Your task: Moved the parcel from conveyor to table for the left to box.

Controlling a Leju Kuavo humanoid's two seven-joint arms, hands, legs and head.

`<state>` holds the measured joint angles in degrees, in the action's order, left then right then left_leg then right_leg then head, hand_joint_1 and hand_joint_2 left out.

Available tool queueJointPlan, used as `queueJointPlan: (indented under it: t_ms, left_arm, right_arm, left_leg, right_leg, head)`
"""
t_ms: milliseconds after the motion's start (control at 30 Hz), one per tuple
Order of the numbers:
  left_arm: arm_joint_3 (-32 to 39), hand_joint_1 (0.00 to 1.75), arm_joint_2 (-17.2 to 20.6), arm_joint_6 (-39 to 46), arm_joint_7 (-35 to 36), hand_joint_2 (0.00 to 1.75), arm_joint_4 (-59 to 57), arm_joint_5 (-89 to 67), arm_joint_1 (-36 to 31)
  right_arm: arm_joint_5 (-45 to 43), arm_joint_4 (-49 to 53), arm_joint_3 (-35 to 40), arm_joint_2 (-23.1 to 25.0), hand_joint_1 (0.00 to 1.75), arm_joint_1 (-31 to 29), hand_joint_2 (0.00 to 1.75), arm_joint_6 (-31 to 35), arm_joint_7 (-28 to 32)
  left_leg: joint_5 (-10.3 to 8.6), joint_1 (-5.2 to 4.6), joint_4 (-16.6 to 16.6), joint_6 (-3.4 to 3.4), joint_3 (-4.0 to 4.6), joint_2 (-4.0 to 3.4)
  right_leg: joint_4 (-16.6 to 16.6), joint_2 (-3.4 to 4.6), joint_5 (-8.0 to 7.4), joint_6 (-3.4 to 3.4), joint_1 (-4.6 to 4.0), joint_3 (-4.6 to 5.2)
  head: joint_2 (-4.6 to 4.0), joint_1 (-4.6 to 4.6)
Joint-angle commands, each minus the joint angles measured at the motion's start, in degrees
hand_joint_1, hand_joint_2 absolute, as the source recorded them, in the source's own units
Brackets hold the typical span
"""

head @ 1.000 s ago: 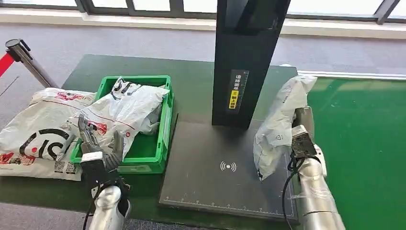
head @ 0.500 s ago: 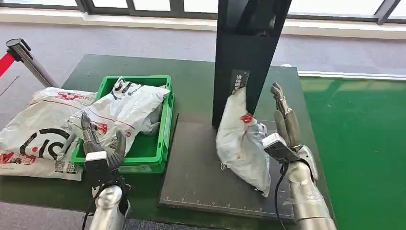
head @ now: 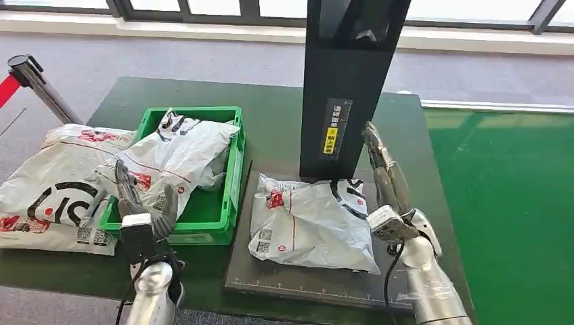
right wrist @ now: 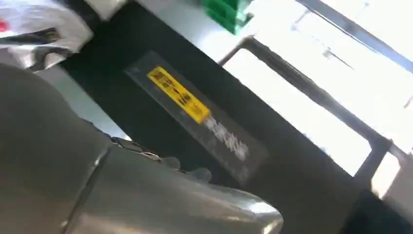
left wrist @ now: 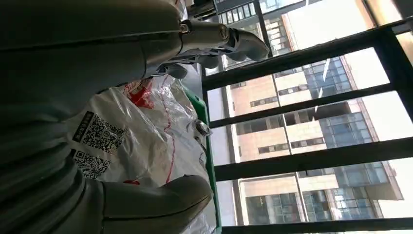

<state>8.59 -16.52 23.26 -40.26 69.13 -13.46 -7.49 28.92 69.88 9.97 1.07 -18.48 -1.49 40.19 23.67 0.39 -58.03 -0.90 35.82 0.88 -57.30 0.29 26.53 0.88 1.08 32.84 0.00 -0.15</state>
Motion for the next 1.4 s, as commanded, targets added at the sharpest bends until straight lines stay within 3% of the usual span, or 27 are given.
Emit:
queueJointPlan:
  t_ms: [33, 300, 367, 400, 467, 500, 533, 600, 667, 733, 833, 867, 1000, 1100, 1300, 1400]
  left_arm:
    - [2.45, 0.0, -0.73, -0.06, 0.26, 1.75, -3.2, -0.81, -2.81]
    - [2.45, 0.0, -0.73, -0.06, 0.26, 1.75, -3.2, -0.81, -2.81]
    - [1.73, 0.0, -1.0, 0.09, 0.26, 1.75, -2.56, -2.22, -2.57]
    - [-0.7, 0.0, -0.66, 1.26, 0.26, 1.75, -1.78, -4.98, -2.41]
    - [-6.43, 0.0, -0.56, 1.63, 0.26, 1.75, -1.43, -9.34, -3.28]
    - [-11.75, 0.0, 0.01, 2.1, 0.26, 1.75, -0.97, -12.88, -4.39]
    - [-17.03, 0.0, -0.26, 1.63, 0.26, 1.75, -2.73, -17.44, -6.97]
    - [-20.7, 0.0, -2.78, 1.85, 2.47, 1.75, -8.45, -27.15, -12.09]
    - [-27.33, 0.0, -3.48, 0.18, 8.69, 1.75, -17.23, -30.83, -19.05]
    - [-35.96, 0.0, -3.48, -0.37, 13.17, 1.75, -29.72, -27.6, -26.59]
    - [-42.78, 0.0, -3.48, 0.23, 19.09, 1.75, -39.62, -27.3, -30.72]
    - [-46.56, 0.0, -3.48, 2.87, 25.63, 1.75, -46.36, -28.44, -33.19]
    - [-46.75, 0.0, -3.48, 1.77, 24.38, 1.75, -49.6, -27.51, -33.5]
    - [-49.01, 0.0, -3.48, 0.65, 28.52, 1.75, -52.5, -29.82, -33.59]
    - [-49.91, 0.0, -3.48, -1.03, 30.14, 1.75, -52.87, -30.13, -33.31]
    - [-51.86, 0.0, -3.48, -7.49, 34.69, 1.75, -55.37, -31.83, -33.61]
  right_arm:
    - [-5.86, 3.14, 6.65, -3.85, 0.0, -0.31, 0.0, 2.48, -0.19]
    - [-5.86, 3.14, 6.65, -3.85, 0.0, -0.31, 0.0, 2.48, -0.19]
    - [-6.92, 4.98, 1.0, -1.11, 0.0, -0.52, 0.0, 9.48, -0.19]
    - [-6.42, 6.11, -3.67, 1.01, 0.0, -0.62, 0.0, 16.46, -0.19]
    - [-0.13, 6.49, -11.42, 4.86, 0.0, -1.39, 0.0, 24.61, -0.19]
    - [1.88, 7.08, -13.38, 6.22, 0.0, -1.88, 1.75, 28.46, -0.19]
    - [7.68, 4.66, -16.31, 8.0, 0.0, -3.34, 1.75, 35.32, -0.19]
    - [15.39, 1.81, -21.3, 11.24, 0.0, -6.17, 1.75, 41.49, -0.19]
    - [24.26, 3.94, -27.91, 15.47, 0.0, -7.81, 1.75, 41.49, -0.19]
    - [28.34, 3.71, -29.88, 17.45, 0.0, -9.05, 1.75, 41.49, -0.19]
    - [28.45, 3.4, -29.99, 18.09, 0.0, -10.13, 1.75, 41.49, -0.19]
    - [27.8, 3.32, -29.56, 18.24, 0.0, -10.62, 1.75, 41.49, -0.19]
    - [27.75, 2.43, -29.4, 18.6, 0.0, -11.18, 1.75, 41.49, -0.19]
    - [25.93, 2.41, -29.42, 18.18, 0.0, -11.07, 1.75, 41.49, -0.19]
    - [25.29, 1.61, -28.95, 17.81, 0.0, -10.94, 1.75, 41.49, -0.19]
    - [24.84, 0.41, -28.77, 17.51, 0.0, -11.44, 1.75, 41.49, -0.19]
  left_leg:
    - [0.02, -0.01, 0.03, 0.01, -0.04, 0.02]
    - [0.03, 0.0, 0.12, 0.02, -0.19, -0.03]
    - [0.05, 0.01, 0.13, 0.03, -0.24, -0.04]
    - [0.05, 0.0, 0.08, 0.03, -0.16, -0.05]
    - [0.07, -0.01, 0.05, 0.03, -0.14, -0.04]
    - [0.1, -0.01, 0.2, 0.04, -0.35, -0.12]
    - [0.09, -0.02, 0.12, 0.05, -0.26, -0.01]
    - [0.0, -0.02, -0.11, 0.04, 0.11, 0.35]
    - [-0.09, -0.01, -0.17, 0.07, 0.16, 0.56]
    - [-0.14, -0.04, -0.16, 0.07, 0.15, 0.58]
    - [-0.15, -0.05, -0.14, 0.05, 0.11, 0.34]
    - [-0.19, -0.06, -0.13, 0.06, 0.12, 0.35]
    - [-0.16, -0.08, -0.1, 0.16, -0.04, 0.02]
    - [-0.14, -0.05, 0.01, 0.15, -0.18, -0.32]
    - [-0.13, -0.05, -0.08, 0.15, -0.06, -0.37]
    - [-0.12, -0.04, -0.01, 0.15, -0.17, -0.41]
  right_leg:
    - [0.02, -0.07, 0.03, -0.04, 0.0, -0.05]
    - [0.13, -0.09, 0.03, -0.09, -0.03, -0.21]
    - [0.18, -0.1, 0.04, -0.1, -0.05, -0.28]
    - [0.1, -0.06, 0.04, -0.08, -0.03, -0.18]
    - [0.06, -0.08, 0.07, -0.09, -0.02, -0.16]
    - [0.22, -0.07, 0.07, -0.15, -0.04, -0.36]
    - [0.14, -0.18, 0.11, -0.14, -0.03, -0.31]
    - [-0.11, -0.49, 0.14, -0.08, -0.01, -0.04]
    - [-0.09, -0.69, 0.08, -0.06, 0.0, -0.02]
    - [-0.07, -0.65, 0.02, -0.03, 0.04, 0.04]
    - [-0.05, -0.47, -0.14, -0.02, 0.06, 0.02]
    - [-0.06, -0.51, -0.19, -0.01, 0.07, 0.03]
    - [0.01, -0.12, -0.24, 0.07, 0.1, -0.03]
    - [0.12, 0.19, -0.34, 0.02, 0.04, -0.12]
    - [0.02, 0.27, -0.34, 0.04, 0.05, 0.03]
    - [0.1, 0.27, -0.34, 0.0, 0.02, -0.08]
  head:
    - [0.0, 0.0]
    - [0.0, 0.0]
    - [0.0, 0.0]
    - [0.0, 0.0]
    - [0.0, 0.0]
    - [0.0, -0.02]
    - [0.0, 0.0]
    - [0.0, -0.02]
    - [0.0, -0.02]
    - [0.0, 0.0]
    - [0.0, 0.0]
    - [0.0, 0.0]
    - [0.0, 0.02]
    - [0.0, 0.0]
    - [0.0, 0.0]
    - [0.0, -0.02]
